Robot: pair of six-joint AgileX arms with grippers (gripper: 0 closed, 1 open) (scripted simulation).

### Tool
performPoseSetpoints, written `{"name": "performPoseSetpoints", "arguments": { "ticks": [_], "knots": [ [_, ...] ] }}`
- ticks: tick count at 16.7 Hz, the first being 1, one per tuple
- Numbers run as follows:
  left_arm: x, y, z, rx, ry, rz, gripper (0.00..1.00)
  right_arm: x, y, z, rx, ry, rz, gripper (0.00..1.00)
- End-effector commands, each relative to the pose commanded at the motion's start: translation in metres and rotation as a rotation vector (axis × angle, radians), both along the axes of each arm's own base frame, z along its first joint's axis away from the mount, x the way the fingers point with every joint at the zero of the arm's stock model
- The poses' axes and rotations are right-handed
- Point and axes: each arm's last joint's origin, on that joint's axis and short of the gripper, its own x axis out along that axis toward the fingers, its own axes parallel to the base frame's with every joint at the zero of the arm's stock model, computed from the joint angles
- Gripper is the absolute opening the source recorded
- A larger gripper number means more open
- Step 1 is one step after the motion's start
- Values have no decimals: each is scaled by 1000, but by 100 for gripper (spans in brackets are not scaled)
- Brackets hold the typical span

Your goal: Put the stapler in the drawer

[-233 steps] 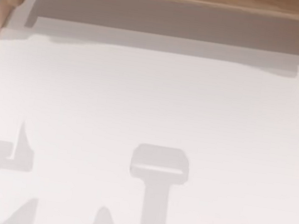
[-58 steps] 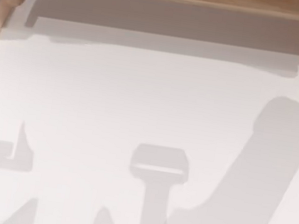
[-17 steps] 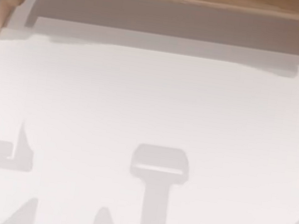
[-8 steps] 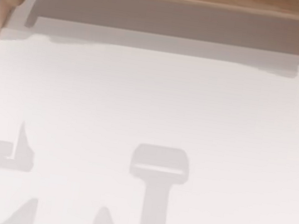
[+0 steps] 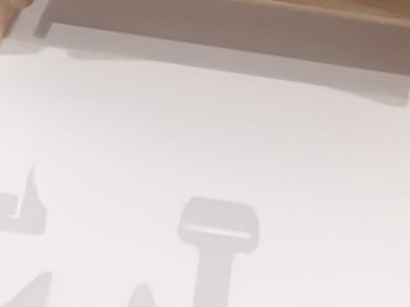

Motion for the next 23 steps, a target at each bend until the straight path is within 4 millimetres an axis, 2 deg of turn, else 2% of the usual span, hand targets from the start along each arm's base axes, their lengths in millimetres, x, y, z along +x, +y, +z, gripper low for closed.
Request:
{"name": "performPoseSetpoints", "arguments": {
  "ticks": [2,4,10,15,19,23],
  "knots": [
    [0,0,0,0,0,0,100,-1,17,-6,4,-2,63,100],
    [0,0,0,0,0,0,100,0,25,-8,9,-3,92,100],
    [0,0,0,0,0,0,100,0,24,-7,8,-5,89,100],
    [0,0,0,0,0,0,100,23,24,-8,9,-3,92,100],
    [0,0,0,0,0,0,100,25,24,-8,9,-3,92,100],
    [0,0,0,0,0,0,100,25,24,-8,9,-3,92,70]
  ]
}}
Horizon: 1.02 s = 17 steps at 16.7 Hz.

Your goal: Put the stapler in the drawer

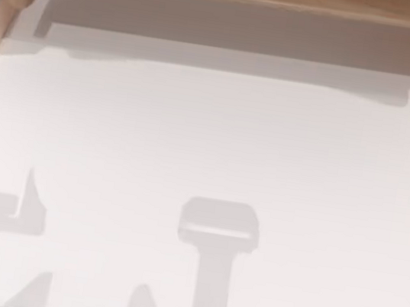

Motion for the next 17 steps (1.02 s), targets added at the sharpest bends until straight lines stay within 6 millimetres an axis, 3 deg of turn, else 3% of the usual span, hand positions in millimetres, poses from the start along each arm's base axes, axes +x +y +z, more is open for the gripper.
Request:
{"name": "performPoseSetpoints", "arguments": {
  "ticks": [9,17],
  "knots": [
    [0,0,0,0,0,0,100,0,0,0,0,0,0,2],
    [0,0,0,0,0,0,100,0,0,0,0,0,0,0]
  ]
}}
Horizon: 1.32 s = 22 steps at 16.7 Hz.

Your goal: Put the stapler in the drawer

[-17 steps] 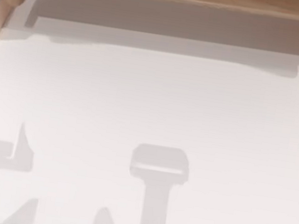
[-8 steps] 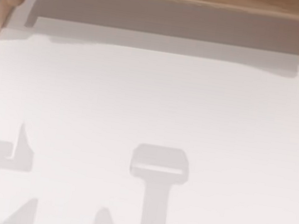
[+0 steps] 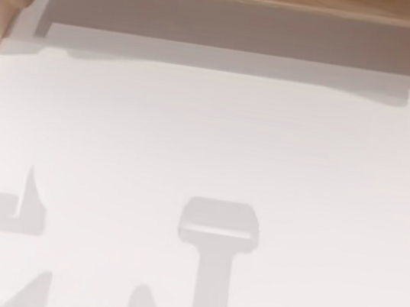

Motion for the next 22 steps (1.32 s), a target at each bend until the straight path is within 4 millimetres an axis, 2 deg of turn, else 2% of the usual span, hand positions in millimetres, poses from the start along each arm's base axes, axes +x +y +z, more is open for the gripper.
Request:
{"name": "performPoseSetpoints", "arguments": {
  "ticks": [2,4,10,17,19,22],
  "knots": [
    [0,0,0,0,0,0,100,0,0,-1,6,5,-3,0],
    [0,0,0,0,0,0,100,9,-2,-3,12,11,-8,0],
    [0,0,0,0,0,0,100,59,-2,-1,6,5,-6,0],
    [0,0,0,0,0,0,100,64,-4,-4,16,17,-14,0],
    [0,0,0,0,0,0,100,77,-6,-7,19,24,-23,0],
    [0,0,0,0,0,0,100,108,-7,-1,3,0,-16,0]
  ]
}}
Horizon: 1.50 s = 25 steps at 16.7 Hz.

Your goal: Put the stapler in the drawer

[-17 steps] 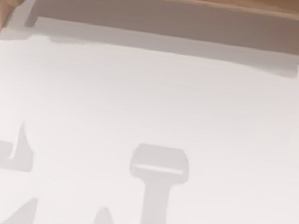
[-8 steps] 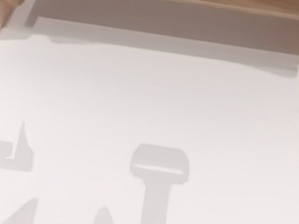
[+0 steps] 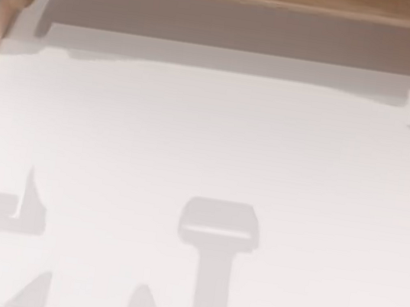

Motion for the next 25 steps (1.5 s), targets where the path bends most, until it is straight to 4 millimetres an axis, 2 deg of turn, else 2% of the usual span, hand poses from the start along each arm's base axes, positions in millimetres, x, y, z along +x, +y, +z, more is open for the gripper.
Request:
{"name": "performPoseSetpoints", "arguments": {
  "ticks": [2,7,9,15,20,25],
  "knots": [
    [0,0,0,0,0,0,100,13,3,0,3,4,6,0],
    [0,0,0,0,0,0,100,14,1,-1,9,9,-1,0],
    [0,0,0,0,0,0,100,21,-2,-7,18,26,-13,0],
    [0,0,0,0,0,0,100,73,-1,0,4,3,-2,0],
    [0,0,0,0,0,0,100,77,0,0,8,7,0,0],
    [0,0,0,0,0,0,100,77,0,0,8,7,0,38]
  ]
}}
